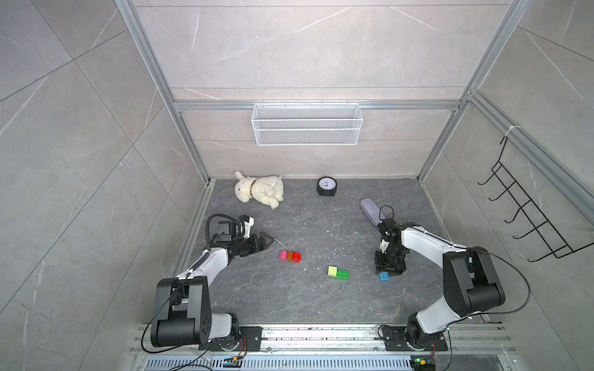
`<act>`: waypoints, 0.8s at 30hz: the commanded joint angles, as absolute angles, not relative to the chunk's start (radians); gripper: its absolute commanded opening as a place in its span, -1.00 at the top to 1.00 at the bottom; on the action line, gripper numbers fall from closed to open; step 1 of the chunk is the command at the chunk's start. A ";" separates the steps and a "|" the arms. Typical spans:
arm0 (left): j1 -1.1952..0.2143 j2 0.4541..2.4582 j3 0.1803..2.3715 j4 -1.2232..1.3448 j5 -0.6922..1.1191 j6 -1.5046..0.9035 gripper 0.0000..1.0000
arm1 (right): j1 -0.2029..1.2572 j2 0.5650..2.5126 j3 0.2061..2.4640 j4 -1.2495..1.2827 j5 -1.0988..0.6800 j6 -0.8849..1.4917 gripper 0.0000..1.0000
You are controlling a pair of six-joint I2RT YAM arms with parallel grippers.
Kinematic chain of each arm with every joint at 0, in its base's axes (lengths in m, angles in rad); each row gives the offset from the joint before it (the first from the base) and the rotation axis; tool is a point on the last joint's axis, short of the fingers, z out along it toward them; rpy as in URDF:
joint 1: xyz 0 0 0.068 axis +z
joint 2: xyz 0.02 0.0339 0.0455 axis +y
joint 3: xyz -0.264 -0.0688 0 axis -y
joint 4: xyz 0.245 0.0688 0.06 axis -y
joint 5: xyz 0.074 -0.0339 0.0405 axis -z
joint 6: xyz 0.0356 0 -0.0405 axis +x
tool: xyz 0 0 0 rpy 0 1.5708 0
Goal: Assemble the letter y with lego
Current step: Pick up the lego brick from the center of the board.
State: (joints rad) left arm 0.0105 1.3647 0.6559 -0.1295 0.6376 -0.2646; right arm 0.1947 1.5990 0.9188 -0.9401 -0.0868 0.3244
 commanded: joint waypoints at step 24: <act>0.007 1.362 0.690 -0.135 0.651 -0.244 -0.81 | 0.222 1.615 0.920 -0.991 -0.058 0.302 0.25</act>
